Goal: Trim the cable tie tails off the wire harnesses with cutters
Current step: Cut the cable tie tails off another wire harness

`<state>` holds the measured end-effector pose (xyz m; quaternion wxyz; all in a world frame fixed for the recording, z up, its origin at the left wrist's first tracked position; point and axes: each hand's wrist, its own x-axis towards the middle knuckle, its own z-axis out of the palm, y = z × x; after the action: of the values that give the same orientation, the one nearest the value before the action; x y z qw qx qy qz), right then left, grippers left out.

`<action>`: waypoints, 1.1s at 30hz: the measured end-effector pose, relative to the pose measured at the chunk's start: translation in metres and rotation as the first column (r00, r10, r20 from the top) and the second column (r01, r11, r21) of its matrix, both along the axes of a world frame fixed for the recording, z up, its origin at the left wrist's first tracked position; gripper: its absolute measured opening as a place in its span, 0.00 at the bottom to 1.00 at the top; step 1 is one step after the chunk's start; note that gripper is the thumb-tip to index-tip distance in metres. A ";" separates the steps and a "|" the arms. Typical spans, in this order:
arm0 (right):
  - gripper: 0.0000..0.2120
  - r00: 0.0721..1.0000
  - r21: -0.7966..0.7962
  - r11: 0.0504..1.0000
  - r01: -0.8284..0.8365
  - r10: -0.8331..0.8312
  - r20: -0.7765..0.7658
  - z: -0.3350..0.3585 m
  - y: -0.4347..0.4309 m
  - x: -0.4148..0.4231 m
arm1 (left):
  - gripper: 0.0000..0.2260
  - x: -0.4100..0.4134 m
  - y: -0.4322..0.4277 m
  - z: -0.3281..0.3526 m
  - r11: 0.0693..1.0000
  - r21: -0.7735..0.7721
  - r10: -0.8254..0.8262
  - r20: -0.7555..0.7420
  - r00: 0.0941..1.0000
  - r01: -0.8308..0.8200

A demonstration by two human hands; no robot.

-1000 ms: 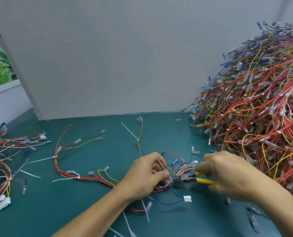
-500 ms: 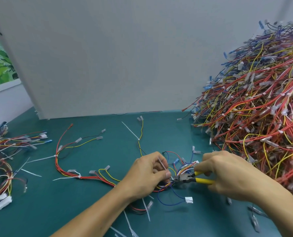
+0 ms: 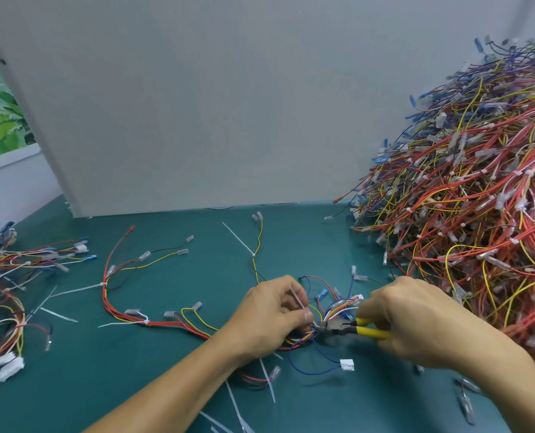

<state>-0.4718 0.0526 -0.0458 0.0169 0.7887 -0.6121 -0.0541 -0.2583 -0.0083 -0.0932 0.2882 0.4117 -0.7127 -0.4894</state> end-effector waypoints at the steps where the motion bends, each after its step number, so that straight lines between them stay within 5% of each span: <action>1: 0.10 1.000 0.001 1.000 0.010 -0.010 -0.004 -0.001 0.000 0.001 | 0.08 0.000 0.000 0.003 0.999 0.035 0.000 -0.024 1.000 0.001; 10: 0.23 0.971 0.058 0.998 0.007 -0.021 0.240 0.016 0.007 0.006 | 0.07 0.052 -0.010 0.047 0.943 0.296 0.277 -0.432 0.858 -0.155; 13: 0.18 0.971 0.022 0.999 -0.040 0.034 0.238 0.020 0.010 0.019 | 0.12 0.074 -0.003 0.039 0.953 0.236 0.264 -0.345 0.901 -0.189; 16: 0.16 0.980 -0.007 0.998 -0.065 0.065 0.187 0.025 0.008 0.032 | 0.14 0.085 0.007 0.023 0.977 -0.064 0.200 -0.059 0.978 -0.203; 21: 0.16 0.997 -0.108 0.993 -0.045 0.038 -0.065 0.015 0.000 0.045 | 0.10 0.084 0.014 0.007 0.888 -0.458 0.108 0.280 0.954 0.034; 25: 0.10 0.994 -0.228 0.969 -0.101 0.088 -0.068 -0.004 0.003 0.047 | 0.11 0.077 0.010 0.002 0.842 -0.518 0.029 0.324 0.946 0.152; 33: 0.13 0.985 -0.341 0.926 -0.163 0.134 -0.109 -0.019 0.002 0.044 | 0.07 0.069 0.009 -0.007 0.852 -0.511 0.009 0.231 0.973 0.114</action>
<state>-0.4282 0.0543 -0.0644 0.1861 0.8144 -0.5492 0.0238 -0.1896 0.0012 -0.1002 0.2926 0.3512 -0.8575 -0.2361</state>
